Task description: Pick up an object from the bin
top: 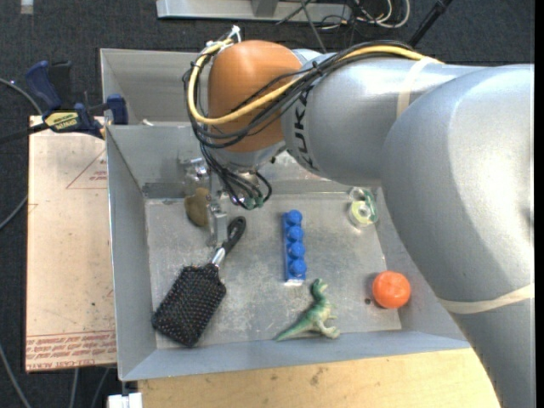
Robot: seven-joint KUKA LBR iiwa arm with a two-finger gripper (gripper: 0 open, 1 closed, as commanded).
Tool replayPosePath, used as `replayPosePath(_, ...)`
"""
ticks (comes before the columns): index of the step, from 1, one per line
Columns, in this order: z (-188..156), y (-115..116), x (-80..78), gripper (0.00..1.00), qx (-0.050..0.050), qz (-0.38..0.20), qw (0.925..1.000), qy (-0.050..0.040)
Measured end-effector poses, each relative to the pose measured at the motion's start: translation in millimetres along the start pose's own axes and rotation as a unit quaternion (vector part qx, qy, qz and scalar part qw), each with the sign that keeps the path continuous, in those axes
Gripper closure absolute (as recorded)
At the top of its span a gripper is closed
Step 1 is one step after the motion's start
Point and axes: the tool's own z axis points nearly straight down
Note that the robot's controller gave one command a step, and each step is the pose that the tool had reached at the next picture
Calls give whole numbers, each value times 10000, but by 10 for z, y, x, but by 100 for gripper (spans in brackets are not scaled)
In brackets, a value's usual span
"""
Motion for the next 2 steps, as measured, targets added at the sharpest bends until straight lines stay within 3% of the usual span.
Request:
replayPosePath(1, 251, -263, 48, 0, -5, -766, 9970, 55)
replayPosePath(2, 298, -408, 78, 0, -1, 409, 9992, 17)
